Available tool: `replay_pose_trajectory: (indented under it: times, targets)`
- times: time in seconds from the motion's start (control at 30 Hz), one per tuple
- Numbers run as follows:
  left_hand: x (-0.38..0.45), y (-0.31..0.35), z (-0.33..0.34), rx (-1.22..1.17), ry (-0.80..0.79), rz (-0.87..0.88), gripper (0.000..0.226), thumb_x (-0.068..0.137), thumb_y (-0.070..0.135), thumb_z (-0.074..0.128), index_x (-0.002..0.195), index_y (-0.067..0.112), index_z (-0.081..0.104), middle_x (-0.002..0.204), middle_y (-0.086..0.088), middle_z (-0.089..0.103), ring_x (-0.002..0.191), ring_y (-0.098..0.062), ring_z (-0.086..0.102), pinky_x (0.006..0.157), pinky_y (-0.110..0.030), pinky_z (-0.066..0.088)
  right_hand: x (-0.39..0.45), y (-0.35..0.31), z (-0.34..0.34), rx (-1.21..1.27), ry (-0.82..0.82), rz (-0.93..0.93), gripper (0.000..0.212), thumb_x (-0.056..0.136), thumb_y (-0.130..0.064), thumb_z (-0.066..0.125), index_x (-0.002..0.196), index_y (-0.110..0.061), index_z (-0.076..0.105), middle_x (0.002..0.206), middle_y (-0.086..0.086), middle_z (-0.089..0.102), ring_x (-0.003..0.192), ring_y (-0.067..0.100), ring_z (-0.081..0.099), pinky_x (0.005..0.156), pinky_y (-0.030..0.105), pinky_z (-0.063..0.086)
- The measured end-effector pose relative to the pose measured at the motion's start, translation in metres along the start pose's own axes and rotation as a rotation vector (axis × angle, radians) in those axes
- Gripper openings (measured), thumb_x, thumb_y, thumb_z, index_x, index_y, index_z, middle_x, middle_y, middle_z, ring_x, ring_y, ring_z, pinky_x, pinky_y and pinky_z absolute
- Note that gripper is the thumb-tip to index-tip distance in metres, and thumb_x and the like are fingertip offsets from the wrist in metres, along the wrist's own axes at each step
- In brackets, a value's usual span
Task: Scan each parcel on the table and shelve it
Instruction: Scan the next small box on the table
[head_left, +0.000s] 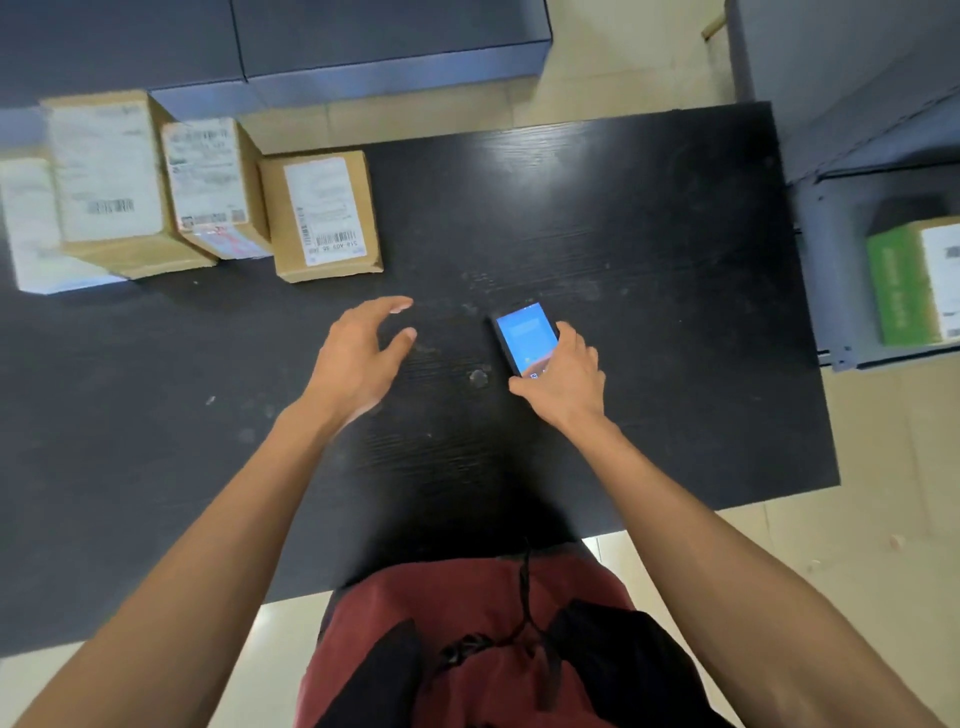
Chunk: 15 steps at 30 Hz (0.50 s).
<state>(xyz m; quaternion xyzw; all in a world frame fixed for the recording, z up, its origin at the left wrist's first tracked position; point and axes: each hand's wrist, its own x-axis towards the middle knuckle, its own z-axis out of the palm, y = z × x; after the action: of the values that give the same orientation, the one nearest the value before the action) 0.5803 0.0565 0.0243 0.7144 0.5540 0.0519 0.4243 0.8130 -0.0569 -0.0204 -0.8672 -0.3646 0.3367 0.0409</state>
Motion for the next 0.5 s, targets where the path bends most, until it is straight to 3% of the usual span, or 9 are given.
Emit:
replay_pose_trajectory:
  times: [0.1,0.2,0.33,0.5]
  targets:
    - [0.009,-0.019,-0.023,0.006,0.064,0.007,0.041,0.099,0.036,0.062,0.139,0.026,0.058,0.144,0.004,0.057,0.137,-0.017,0.045,0.107,-0.027,0.032,-0.008,-0.025,-0.003,0.055,0.000,-0.011,0.105,0.066,-0.043,0.081,0.152,-0.013,0.030,0.142,0.002,0.049,0.127,0.025,0.044,0.101,0.049,0.046]
    - [0.015,-0.039,-0.043,-0.016,0.119,0.019,0.042,0.098,0.039,0.063,0.137,0.025,0.059,0.145,0.003,0.056,0.138,-0.017,0.042,0.110,-0.028,0.029,-0.016,-0.057,-0.005,0.144,-0.024,-0.043,0.100,0.066,-0.042,0.081,0.150,-0.014,0.034,0.142,0.000,0.049,0.133,0.022,0.043,0.102,0.047,0.047]
    - [0.024,-0.065,-0.063,0.049,0.174,0.020,0.043,0.100,0.038,0.060,0.140,0.023,0.057,0.153,0.000,0.049,0.146,-0.021,0.035,0.117,-0.043,0.030,-0.022,-0.105,-0.005,0.183,-0.059,-0.124,0.095,0.068,-0.043,0.080,0.147,-0.013,0.037,0.142,0.001,0.049,0.131,0.022,0.045,0.100,0.047,0.049]
    - [0.033,-0.090,-0.073,0.217,0.065,-0.013,0.054,0.102,0.035,0.054,0.154,0.030,0.039,0.166,0.006,0.029,0.157,-0.022,0.014,0.111,-0.064,0.032,-0.025,-0.148,-0.004,0.162,-0.139,-0.150,0.096,0.069,-0.044,0.080,0.148,-0.013,0.036,0.125,-0.004,0.059,0.126,0.016,0.049,0.101,0.044,0.047]
